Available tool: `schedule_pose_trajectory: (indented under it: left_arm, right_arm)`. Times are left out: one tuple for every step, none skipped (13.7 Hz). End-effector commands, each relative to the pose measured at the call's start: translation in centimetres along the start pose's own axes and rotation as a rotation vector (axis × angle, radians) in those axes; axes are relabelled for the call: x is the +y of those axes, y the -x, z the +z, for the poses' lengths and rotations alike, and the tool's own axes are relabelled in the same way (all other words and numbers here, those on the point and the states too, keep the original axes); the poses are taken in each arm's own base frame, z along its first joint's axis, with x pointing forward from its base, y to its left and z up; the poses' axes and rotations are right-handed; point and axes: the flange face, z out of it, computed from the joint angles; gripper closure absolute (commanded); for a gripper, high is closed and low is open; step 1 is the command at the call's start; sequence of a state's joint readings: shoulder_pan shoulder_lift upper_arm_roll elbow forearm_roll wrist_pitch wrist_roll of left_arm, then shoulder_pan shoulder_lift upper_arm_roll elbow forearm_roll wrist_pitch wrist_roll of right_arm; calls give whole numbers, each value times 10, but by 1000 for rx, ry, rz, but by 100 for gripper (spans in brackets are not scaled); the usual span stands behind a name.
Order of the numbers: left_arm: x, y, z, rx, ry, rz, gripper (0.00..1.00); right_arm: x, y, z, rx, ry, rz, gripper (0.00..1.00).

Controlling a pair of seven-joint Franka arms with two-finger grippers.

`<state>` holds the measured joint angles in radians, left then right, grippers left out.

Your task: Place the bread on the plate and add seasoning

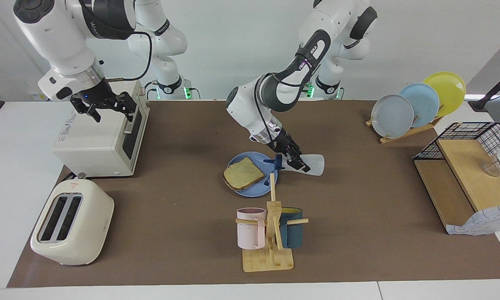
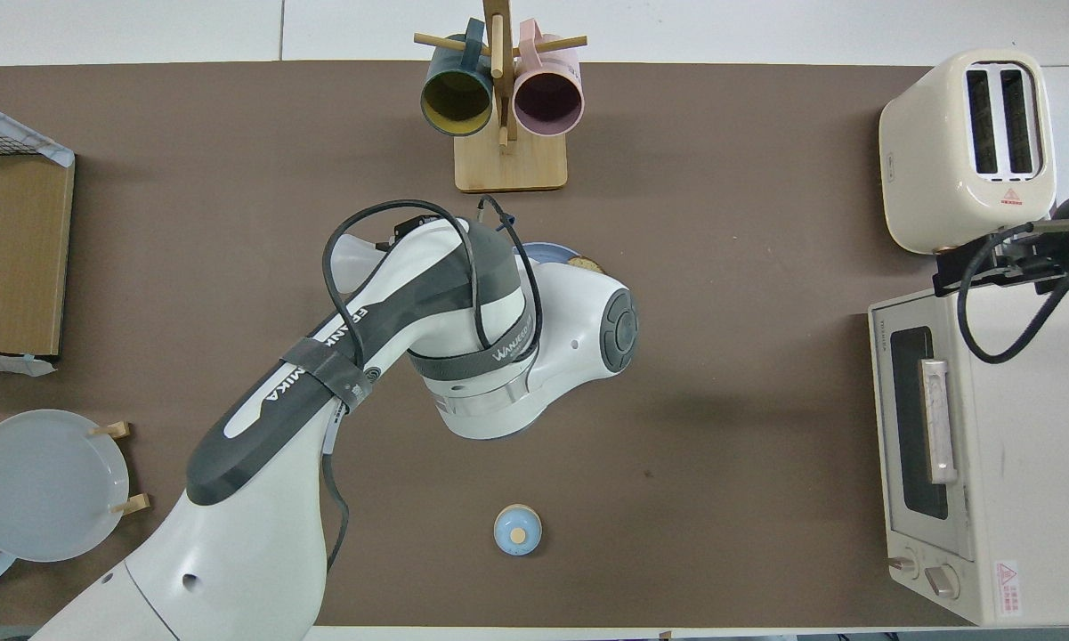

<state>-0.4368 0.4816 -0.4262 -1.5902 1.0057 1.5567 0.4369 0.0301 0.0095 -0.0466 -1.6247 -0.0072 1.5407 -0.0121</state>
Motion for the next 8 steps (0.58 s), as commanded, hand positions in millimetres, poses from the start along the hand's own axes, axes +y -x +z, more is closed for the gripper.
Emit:
schedule_pose_trajectory:
  left_arm:
    - [-3,-1,-3,-56,-44,-19,100]
    - [-3,-4,0,-61,-53,-17,100]
    - [-3,-7,5,-68,-52,-13,100]
    - [-2,-13,9,-82,-68,-4,100]
    - [4,-36,22,-130,-78,7,100]
    - [-4,-47,22,-147,-77,-29,100]
    - [-12,-49,21,-141,-74,-49,100]
    - [-10,-57,23,-148,-84,-39,100]
  right_arm:
    - [9,4,0,7,11,-3,0]
    - [18,3,-3,18,8,14,0]
    - [28,5,-6,22,-1,32,0]
    - [27,6,-7,26,-2,32,0]
    - [27,6,-8,29,-2,31,0]
    - [28,6,-8,29,-2,29,0]
    - [28,6,-8,29,-2,28,0]
    - [27,6,-8,27,-2,29,0]
